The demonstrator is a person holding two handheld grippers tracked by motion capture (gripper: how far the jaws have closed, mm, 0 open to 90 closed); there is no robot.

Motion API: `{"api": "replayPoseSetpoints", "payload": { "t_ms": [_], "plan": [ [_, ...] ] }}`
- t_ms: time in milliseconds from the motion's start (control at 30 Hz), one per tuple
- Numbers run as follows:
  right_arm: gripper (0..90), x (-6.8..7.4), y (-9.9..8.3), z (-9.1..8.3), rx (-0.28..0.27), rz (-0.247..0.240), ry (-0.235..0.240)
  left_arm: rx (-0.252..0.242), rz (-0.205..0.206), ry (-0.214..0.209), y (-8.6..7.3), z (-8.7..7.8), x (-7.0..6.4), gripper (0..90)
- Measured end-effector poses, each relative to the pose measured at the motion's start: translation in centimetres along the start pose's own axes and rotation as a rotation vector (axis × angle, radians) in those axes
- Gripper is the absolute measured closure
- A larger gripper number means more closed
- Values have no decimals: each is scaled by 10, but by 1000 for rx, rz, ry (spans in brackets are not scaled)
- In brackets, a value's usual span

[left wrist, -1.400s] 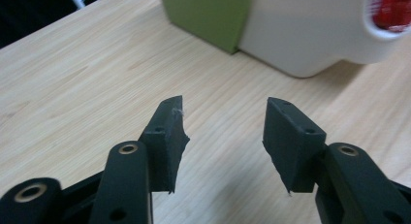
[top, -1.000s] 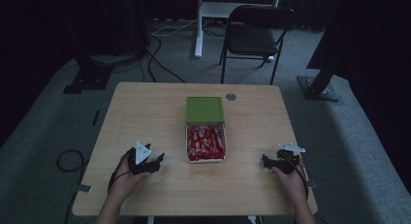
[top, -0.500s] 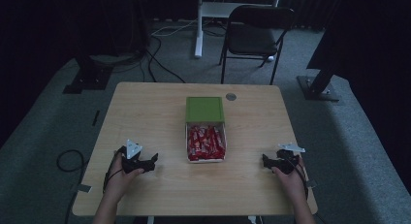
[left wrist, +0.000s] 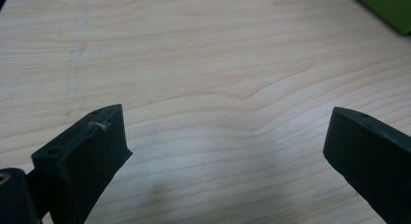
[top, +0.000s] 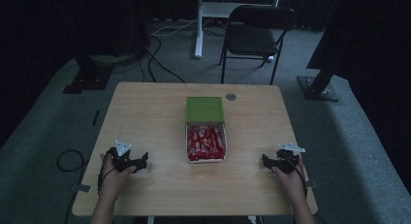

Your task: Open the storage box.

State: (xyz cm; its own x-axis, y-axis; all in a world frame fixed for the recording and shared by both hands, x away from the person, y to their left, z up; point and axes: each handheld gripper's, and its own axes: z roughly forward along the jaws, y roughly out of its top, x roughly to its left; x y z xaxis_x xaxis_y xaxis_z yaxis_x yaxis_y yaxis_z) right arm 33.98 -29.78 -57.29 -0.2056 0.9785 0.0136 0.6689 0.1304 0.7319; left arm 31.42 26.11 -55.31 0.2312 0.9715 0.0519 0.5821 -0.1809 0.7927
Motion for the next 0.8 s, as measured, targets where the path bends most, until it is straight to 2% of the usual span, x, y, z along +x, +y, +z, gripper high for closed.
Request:
{"api": "replayPoseSetpoints", "payload": {
  "t_ms": [67,167,233,267,467,500,600,700,800],
  "plan": [
    [104,0,0,0,0,1,0,4,-20,10,-1,0,2,28],
    [103,1,1,1,-1,2,-1,20,-22,24,-2,1,4,27],
    [103,1,1,1,-1,2,0,25,-19,24,-3,1,5,28],
    [103,1,1,1,-1,0,0,50,-17,21,-5,2,6,28],
    [104,2,2,2,0,-1,0,80,-26,24,-9,5,8,28],
    [104,2,2,2,1,-7,8,82,-25,23,-9,5,8,28],
    [104,4,1,1,-1,-70,65,93,-16,18,-10,6,8,28],
    [103,5,1,1,0,-84,80,107,-12,19,-10,6,8,28],
    [103,6,2,2,1,-73,72,137,-21,26,-10,7,9,28]
  ]
}}
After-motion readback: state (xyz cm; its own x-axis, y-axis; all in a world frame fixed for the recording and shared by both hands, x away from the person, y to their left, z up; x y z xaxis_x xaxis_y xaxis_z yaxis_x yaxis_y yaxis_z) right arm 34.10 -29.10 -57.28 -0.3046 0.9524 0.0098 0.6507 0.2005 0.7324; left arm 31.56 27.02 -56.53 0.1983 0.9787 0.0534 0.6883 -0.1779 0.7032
